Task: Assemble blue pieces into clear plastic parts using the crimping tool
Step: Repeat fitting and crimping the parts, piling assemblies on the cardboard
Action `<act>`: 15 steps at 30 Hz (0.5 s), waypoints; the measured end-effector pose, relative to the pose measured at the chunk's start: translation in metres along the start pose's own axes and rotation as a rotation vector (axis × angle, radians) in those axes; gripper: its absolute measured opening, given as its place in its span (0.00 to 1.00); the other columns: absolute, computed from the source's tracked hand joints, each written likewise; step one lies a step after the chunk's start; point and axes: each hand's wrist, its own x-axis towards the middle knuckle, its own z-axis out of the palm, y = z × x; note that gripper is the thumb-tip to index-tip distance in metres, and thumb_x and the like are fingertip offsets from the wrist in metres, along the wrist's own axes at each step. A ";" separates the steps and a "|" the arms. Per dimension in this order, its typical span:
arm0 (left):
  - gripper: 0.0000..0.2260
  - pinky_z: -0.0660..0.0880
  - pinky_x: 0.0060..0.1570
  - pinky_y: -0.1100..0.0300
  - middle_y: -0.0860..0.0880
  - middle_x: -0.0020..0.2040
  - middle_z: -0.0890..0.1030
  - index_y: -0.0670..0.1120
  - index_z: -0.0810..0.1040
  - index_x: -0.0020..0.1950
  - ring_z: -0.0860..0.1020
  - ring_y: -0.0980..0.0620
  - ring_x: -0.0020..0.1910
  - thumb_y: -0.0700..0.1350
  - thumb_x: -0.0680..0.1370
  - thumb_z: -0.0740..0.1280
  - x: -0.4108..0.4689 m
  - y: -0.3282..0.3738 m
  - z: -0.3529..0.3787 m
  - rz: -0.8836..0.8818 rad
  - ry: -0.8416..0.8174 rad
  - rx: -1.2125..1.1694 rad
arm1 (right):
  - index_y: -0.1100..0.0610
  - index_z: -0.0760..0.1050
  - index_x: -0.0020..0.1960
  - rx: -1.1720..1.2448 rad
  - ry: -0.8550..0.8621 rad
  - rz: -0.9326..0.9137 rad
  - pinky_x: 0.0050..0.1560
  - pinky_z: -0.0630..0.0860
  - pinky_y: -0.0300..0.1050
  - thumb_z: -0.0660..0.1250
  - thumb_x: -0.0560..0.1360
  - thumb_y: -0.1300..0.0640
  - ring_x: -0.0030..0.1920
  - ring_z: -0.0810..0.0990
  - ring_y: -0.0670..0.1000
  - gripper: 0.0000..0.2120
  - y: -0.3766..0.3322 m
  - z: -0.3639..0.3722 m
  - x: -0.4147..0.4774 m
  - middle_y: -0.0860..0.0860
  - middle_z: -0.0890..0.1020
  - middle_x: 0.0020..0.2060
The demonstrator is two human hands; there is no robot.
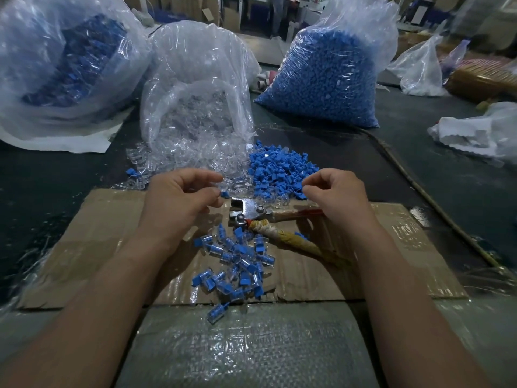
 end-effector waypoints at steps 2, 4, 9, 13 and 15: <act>0.11 0.73 0.29 0.72 0.51 0.36 0.82 0.51 0.79 0.42 0.81 0.60 0.31 0.33 0.72 0.68 0.000 0.000 0.000 0.002 0.000 -0.001 | 0.48 0.77 0.35 -0.008 -0.094 -0.019 0.34 0.69 0.33 0.71 0.70 0.58 0.34 0.77 0.40 0.08 -0.001 -0.007 -0.002 0.43 0.79 0.31; 0.11 0.73 0.29 0.72 0.50 0.36 0.82 0.51 0.79 0.42 0.81 0.60 0.31 0.33 0.72 0.68 0.001 -0.001 0.000 0.005 0.003 0.002 | 0.50 0.79 0.33 -0.013 -0.270 -0.026 0.36 0.71 0.36 0.74 0.68 0.58 0.32 0.78 0.39 0.07 -0.003 -0.015 -0.005 0.43 0.81 0.29; 0.11 0.74 0.30 0.72 0.49 0.36 0.82 0.50 0.79 0.42 0.81 0.59 0.31 0.33 0.72 0.69 0.003 -0.002 0.001 0.008 -0.001 0.023 | 0.48 0.80 0.33 -0.195 -0.549 -0.010 0.41 0.72 0.37 0.74 0.68 0.57 0.37 0.79 0.41 0.07 -0.007 -0.018 -0.011 0.44 0.82 0.31; 0.11 0.73 0.29 0.73 0.49 0.36 0.81 0.50 0.78 0.42 0.80 0.60 0.31 0.33 0.72 0.68 0.002 -0.001 0.003 0.013 -0.016 0.035 | 0.47 0.79 0.34 -0.288 -0.555 -0.021 0.39 0.74 0.35 0.71 0.70 0.59 0.38 0.78 0.41 0.09 -0.013 -0.013 -0.013 0.42 0.81 0.34; 0.11 0.73 0.28 0.73 0.49 0.37 0.81 0.50 0.78 0.42 0.80 0.60 0.31 0.32 0.72 0.68 0.001 0.000 0.003 0.009 -0.021 0.030 | 0.48 0.78 0.34 -0.326 -0.562 -0.014 0.39 0.75 0.36 0.70 0.71 0.58 0.38 0.78 0.42 0.09 -0.016 -0.011 -0.012 0.44 0.81 0.35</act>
